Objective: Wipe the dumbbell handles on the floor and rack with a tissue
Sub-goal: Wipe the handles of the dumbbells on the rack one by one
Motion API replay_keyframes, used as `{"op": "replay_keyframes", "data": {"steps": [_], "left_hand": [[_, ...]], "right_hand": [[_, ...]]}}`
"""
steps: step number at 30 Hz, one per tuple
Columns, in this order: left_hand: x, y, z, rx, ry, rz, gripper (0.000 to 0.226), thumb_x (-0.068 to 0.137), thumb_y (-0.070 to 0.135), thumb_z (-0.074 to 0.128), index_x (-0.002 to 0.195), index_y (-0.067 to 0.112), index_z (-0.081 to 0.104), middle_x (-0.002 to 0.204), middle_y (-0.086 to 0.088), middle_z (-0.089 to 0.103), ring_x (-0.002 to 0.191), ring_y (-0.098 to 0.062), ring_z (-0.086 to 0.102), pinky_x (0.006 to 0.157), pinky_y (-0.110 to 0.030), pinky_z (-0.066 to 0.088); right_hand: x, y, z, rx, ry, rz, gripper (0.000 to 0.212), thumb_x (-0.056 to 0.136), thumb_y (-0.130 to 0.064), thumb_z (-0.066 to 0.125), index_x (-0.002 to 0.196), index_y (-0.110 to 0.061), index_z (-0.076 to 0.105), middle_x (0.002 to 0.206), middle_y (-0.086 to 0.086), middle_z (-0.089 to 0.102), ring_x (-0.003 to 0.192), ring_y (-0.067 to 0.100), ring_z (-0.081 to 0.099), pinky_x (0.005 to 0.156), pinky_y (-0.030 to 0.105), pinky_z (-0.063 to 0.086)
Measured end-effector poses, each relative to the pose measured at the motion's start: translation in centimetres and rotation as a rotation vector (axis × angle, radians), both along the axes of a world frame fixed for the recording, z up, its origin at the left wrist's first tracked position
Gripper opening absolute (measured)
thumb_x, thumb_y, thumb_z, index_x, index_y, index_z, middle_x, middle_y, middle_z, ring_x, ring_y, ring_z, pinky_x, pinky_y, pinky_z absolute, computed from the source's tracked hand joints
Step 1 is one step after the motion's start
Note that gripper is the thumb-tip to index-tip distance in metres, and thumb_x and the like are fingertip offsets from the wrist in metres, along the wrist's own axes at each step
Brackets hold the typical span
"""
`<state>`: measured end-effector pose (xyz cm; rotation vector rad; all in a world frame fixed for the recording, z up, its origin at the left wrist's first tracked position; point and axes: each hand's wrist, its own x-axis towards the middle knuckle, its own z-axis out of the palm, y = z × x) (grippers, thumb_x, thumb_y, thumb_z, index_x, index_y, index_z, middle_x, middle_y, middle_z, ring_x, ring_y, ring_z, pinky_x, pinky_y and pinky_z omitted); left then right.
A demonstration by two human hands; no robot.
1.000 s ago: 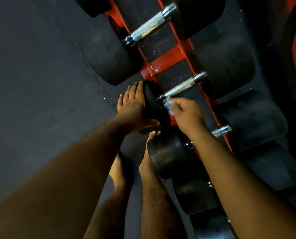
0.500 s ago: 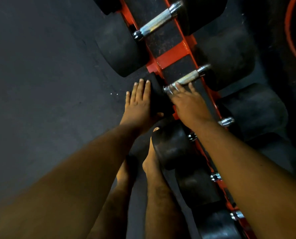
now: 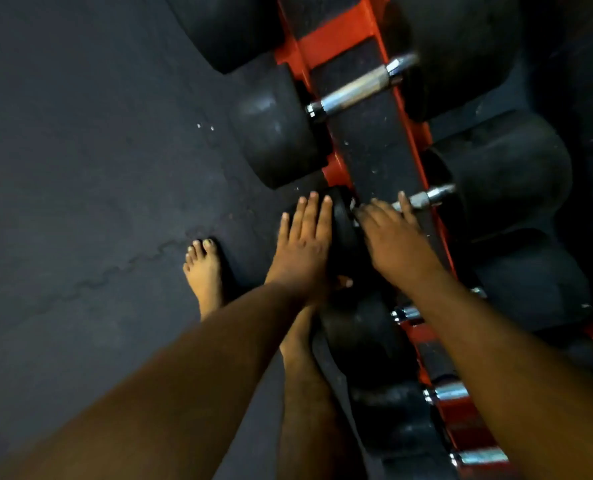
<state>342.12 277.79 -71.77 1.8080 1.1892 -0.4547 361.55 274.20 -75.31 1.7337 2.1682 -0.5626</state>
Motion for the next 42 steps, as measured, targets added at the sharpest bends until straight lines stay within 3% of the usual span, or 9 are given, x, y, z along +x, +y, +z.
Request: {"op": "replay_keyframes", "data": {"steps": [4,10,15,21,26,29,34,39,42], "left_hand": [[0.9,-0.2,-0.9,0.083,0.032,0.106,0.147,0.06,0.058,0.087,0.16,0.012,-0.011,0.169,-0.009,-0.007,0.156,-0.026,-0.01,0.126,-0.05,-0.003],[0.6,0.0,-1.2,0.068,0.019,0.104,0.147,0.061,0.058,0.088,0.16,0.015,-0.011,0.169,-0.005,-0.008,0.155,-0.025,-0.011,0.125,-0.05,-0.005],[0.3,0.6,-1.2,0.011,0.01,0.087,0.144,0.065,0.057,0.086,0.159,0.019,-0.015,0.169,-0.001,-0.013,0.154,-0.021,-0.016,0.125,-0.049,-0.008],[-0.2,1.6,-0.7,-0.077,-0.026,0.073,0.138,0.071,0.049,0.085,0.159,0.02,-0.017,0.168,-0.002,-0.017,0.154,-0.021,-0.02,0.123,-0.045,-0.013],[-0.2,1.7,-0.8,-0.091,-0.043,0.078,0.136,0.073,0.048,0.084,0.159,0.021,-0.018,0.168,-0.003,-0.017,0.154,-0.021,-0.02,0.122,-0.045,-0.014],[-0.2,1.7,-0.8,-0.095,-0.047,0.079,0.136,0.073,0.049,0.084,0.159,0.021,-0.018,0.168,-0.002,-0.018,0.153,-0.021,-0.02,0.121,-0.044,-0.015],[-0.4,1.6,-1.0,-0.104,-0.053,0.075,0.137,0.073,0.05,0.084,0.158,0.021,-0.019,0.168,-0.003,-0.019,0.153,-0.021,-0.021,0.122,-0.046,-0.014],[-0.3,1.7,-1.0,-0.106,-0.058,0.074,0.136,0.073,0.049,0.084,0.159,0.021,-0.018,0.168,-0.003,-0.018,0.153,-0.022,-0.021,0.122,-0.045,-0.014],[-0.3,1.8,-0.9,-0.109,-0.05,0.076,0.136,0.074,0.049,0.084,0.158,0.021,-0.019,0.168,-0.003,-0.018,0.153,-0.022,-0.021,0.121,-0.045,-0.014]], "right_hand": [[2.4,0.7,0.4,0.062,-0.011,-0.057,0.037,0.102,-0.032,0.042,0.132,-0.017,0.057,0.129,0.006,0.061,0.131,0.027,0.051,0.121,0.06,0.012],[3.0,-1.4,0.3,0.095,-0.032,0.102,0.054,0.102,-0.03,0.048,0.152,-0.011,0.037,0.155,0.01,0.042,0.15,0.028,0.027,0.121,0.064,0.004],[2.6,2.7,-0.4,0.016,0.016,0.143,0.035,0.099,-0.03,0.046,0.125,-0.012,0.062,0.111,0.008,0.065,0.109,0.029,0.06,0.12,0.06,0.02],[3.6,0.1,0.2,0.141,0.107,0.148,0.039,0.104,-0.035,0.043,0.133,-0.015,0.06,0.137,0.006,0.06,0.131,0.025,0.053,0.119,0.048,0.024],[2.6,3.2,-0.8,0.046,0.054,0.156,0.043,0.098,-0.03,0.049,0.139,-0.017,0.053,0.113,0.005,0.067,0.103,0.029,0.063,0.097,0.047,0.04],[2.0,3.6,-0.6,-0.046,0.032,0.177,0.045,0.098,-0.031,0.046,0.14,-0.018,0.053,0.113,0.005,0.068,0.105,0.029,0.062,0.103,0.05,0.037],[3.7,0.3,0.1,0.088,-0.044,0.185,0.047,0.101,-0.038,0.045,0.141,-0.013,0.051,0.135,0.009,0.056,0.13,0.028,0.05,0.119,0.053,0.016],[3.0,4.1,0.2,-0.026,-0.059,0.253,0.04,0.095,-0.045,0.048,0.109,-0.011,0.062,0.102,0.012,0.064,0.094,0.033,0.061,0.09,0.047,0.043],[3.9,4.1,0.9,-0.08,-0.069,0.235,0.05,0.094,-0.052,0.047,0.122,-0.012,0.06,0.111,0.011,0.063,0.104,0.034,0.059,0.103,0.053,0.035]]}}
